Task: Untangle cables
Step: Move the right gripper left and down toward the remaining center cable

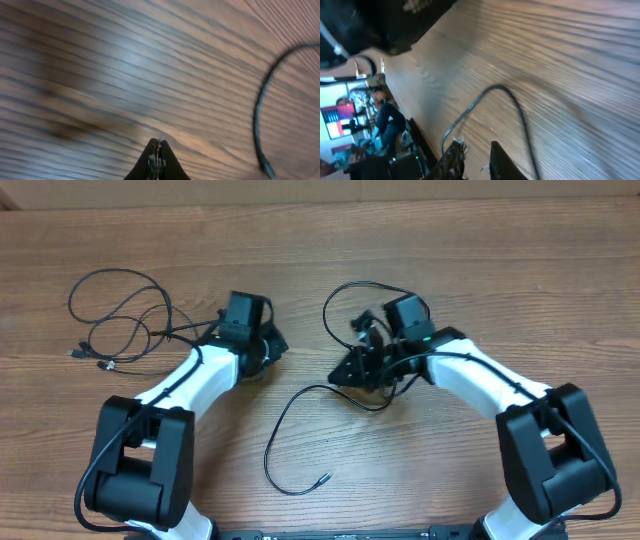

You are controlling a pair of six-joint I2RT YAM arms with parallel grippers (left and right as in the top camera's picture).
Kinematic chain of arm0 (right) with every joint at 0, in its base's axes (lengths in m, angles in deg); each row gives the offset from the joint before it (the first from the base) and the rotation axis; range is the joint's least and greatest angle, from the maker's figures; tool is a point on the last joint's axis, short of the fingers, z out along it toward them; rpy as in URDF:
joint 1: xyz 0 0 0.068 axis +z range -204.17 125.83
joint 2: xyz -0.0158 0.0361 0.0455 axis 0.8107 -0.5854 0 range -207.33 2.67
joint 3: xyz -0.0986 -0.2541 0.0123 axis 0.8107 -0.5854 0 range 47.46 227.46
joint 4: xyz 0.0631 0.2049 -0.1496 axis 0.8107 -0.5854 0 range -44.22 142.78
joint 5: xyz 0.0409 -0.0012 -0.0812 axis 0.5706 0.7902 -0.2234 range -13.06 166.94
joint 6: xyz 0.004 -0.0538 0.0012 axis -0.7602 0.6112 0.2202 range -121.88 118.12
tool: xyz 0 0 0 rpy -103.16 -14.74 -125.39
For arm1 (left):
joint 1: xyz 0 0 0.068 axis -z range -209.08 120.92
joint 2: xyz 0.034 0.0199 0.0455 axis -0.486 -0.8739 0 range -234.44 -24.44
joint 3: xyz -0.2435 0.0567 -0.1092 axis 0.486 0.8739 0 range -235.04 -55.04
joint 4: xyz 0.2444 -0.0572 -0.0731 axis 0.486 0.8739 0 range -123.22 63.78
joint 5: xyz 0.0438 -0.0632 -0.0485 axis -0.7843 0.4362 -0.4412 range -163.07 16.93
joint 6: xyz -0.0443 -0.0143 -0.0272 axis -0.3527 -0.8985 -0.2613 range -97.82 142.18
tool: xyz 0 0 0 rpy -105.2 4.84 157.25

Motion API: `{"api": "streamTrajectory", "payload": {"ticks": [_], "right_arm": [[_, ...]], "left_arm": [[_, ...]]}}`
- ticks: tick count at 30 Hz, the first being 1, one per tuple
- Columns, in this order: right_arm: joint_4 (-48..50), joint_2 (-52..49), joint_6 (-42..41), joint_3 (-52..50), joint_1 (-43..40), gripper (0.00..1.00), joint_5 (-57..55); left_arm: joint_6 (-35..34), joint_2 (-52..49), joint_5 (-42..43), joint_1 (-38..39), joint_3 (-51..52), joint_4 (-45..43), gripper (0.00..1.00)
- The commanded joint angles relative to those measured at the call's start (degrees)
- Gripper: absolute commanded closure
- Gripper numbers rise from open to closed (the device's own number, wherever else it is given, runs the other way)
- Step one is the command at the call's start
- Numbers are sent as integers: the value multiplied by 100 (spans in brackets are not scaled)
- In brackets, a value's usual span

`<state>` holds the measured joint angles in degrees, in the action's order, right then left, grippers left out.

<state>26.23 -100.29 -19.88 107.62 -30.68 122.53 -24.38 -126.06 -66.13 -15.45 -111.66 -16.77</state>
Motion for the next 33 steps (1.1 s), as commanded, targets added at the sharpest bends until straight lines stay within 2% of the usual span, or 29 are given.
{"api": "streamTrajectory", "payload": {"ticks": [1,10,19,25,28,31,33], "right_arm": [[284,127,-542,-9,442,78,-254],[570,127,-802,-9,1530,72,-608],[566,127,-1246,-9,2529,64,-1436],[577,125,-1342,-9,3036,64,-1668],[573,122,-1784,-9,3276,54,-2253],[577,122,-2310,-9,3460,53,-2610],[643,122,-2404,-9,3501,44,-2621]], "left_arm": [[24,125,-35,-345,15,105,96],[28,125,144,-721,15,151,96],[26,125,166,-997,15,282,94],[24,125,195,-997,15,282,93],[24,125,210,-997,15,282,93],[24,125,208,-997,15,282,93],[24,125,212,-997,15,282,92]]}}
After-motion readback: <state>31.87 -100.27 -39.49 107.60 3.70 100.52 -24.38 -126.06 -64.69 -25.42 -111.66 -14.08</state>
